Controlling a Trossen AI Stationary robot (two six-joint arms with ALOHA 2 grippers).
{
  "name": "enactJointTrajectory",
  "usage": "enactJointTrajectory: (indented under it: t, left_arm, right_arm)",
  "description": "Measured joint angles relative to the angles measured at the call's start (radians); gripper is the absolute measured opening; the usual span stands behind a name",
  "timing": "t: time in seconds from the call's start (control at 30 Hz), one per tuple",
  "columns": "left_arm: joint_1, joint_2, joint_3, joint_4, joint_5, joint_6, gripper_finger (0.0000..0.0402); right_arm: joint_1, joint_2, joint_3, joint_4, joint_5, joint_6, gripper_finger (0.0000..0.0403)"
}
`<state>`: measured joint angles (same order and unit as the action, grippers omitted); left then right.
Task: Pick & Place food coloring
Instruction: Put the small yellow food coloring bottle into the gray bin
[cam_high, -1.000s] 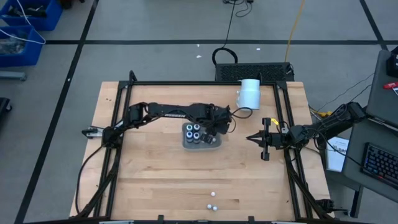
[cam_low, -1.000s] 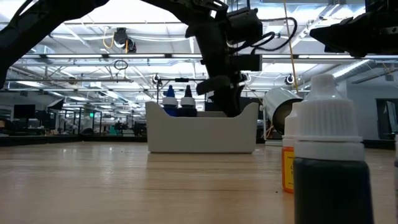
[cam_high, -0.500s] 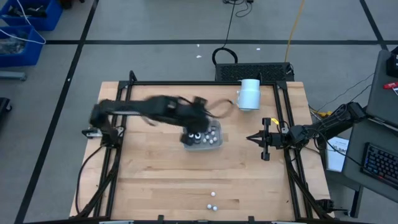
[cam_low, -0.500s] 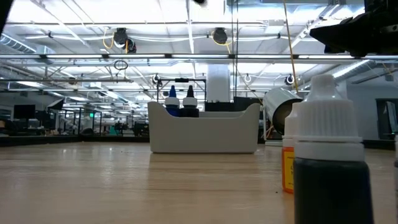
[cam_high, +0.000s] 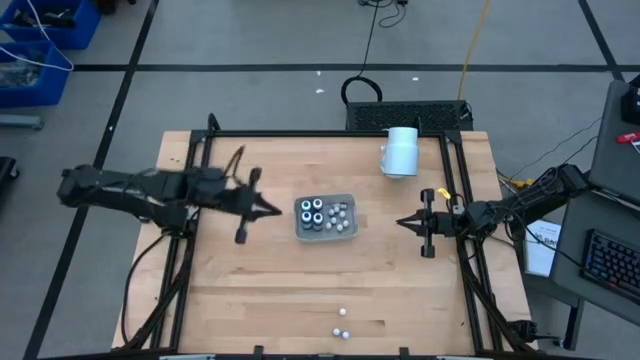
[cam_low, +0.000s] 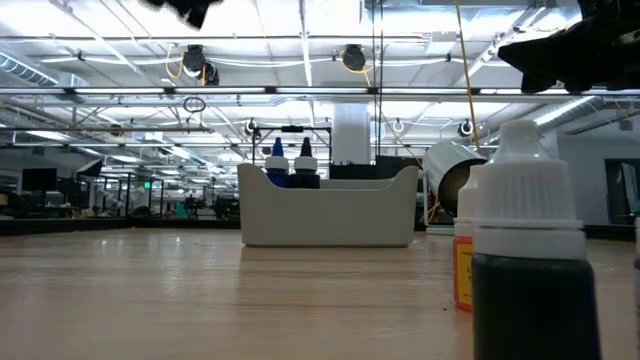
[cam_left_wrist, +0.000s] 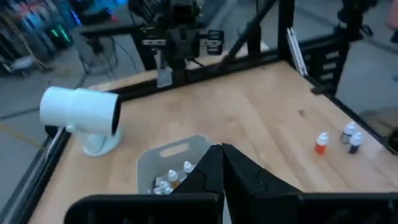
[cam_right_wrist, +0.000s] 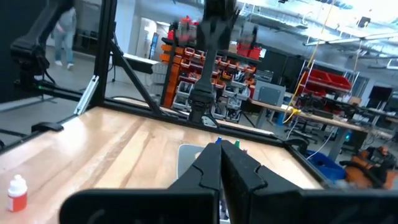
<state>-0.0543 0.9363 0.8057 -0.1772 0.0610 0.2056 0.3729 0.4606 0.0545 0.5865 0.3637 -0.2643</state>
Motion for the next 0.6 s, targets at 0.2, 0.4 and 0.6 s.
enactJointTrajectory:
  t: [0.2, 0.4, 0.6]
  left_arm:
    - [0.008, -0.179, -0.467, 0.543, -0.030, -0.044, 0.0003]
    - [0.015, -0.226, -0.705, 0.809, -0.132, -0.105, 0.0003]
    - [0.015, -0.226, -0.796, 0.917, -0.159, -0.111, 0.0003]
  right_arm:
    - [0.000, 0.013, 0.000, -0.008, 0.000, 0.075, 0.0000]
    - [0.000, 0.069, 0.000, -0.023, 0.000, 0.104, 0.0000]
    - [0.000, 0.117, 0.000, -0.021, 0.003, 0.136, 0.0000]
